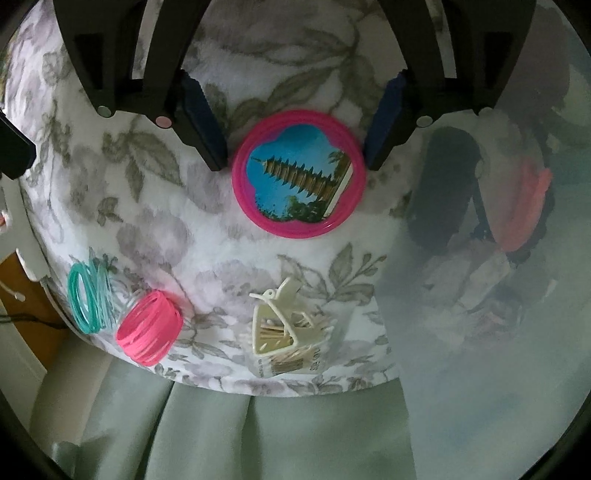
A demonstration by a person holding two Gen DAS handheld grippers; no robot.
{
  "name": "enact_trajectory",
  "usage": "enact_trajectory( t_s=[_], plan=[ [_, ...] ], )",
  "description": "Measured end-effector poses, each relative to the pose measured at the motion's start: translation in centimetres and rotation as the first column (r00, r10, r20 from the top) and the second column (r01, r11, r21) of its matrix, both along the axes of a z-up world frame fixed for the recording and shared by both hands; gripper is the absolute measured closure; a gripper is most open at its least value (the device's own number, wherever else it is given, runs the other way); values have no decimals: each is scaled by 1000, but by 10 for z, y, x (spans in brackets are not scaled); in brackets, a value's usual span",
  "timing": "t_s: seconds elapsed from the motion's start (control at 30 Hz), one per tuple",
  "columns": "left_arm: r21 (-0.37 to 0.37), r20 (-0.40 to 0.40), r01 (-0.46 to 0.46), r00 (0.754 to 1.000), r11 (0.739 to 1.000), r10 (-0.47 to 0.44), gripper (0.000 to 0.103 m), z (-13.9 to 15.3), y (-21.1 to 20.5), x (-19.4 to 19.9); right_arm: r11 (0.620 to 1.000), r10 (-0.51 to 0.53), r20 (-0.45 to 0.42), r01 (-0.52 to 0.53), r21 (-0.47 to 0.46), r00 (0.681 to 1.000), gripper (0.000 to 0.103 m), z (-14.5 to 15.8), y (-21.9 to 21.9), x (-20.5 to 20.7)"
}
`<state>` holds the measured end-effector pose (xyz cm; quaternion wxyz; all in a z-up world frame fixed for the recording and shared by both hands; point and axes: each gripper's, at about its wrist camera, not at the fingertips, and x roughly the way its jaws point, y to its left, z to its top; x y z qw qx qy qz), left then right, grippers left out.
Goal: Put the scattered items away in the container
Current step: 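Move the left gripper to the pink mirror while the right gripper heads to the hair ties, then close the left gripper on the pink mirror while the right gripper grasps the pink and teal hair ties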
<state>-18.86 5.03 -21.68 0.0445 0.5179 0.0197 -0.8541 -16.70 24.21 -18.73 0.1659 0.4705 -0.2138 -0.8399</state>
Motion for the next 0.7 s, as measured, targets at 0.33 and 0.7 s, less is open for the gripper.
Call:
enact_trajectory(
  t_s=[0.33, 0.7],
  plan=[
    [2, -22, -17, 1000, 1000, 17, 23, -1, 1, -20, 987, 45, -100, -28, 158, 994, 68, 13, -15, -50],
    [-1, -86, 5, 996, 1000, -5, 29, -4, 4, -33, 993, 115, -59, -114, 27, 992, 68, -11, -24, -109]
  ],
)
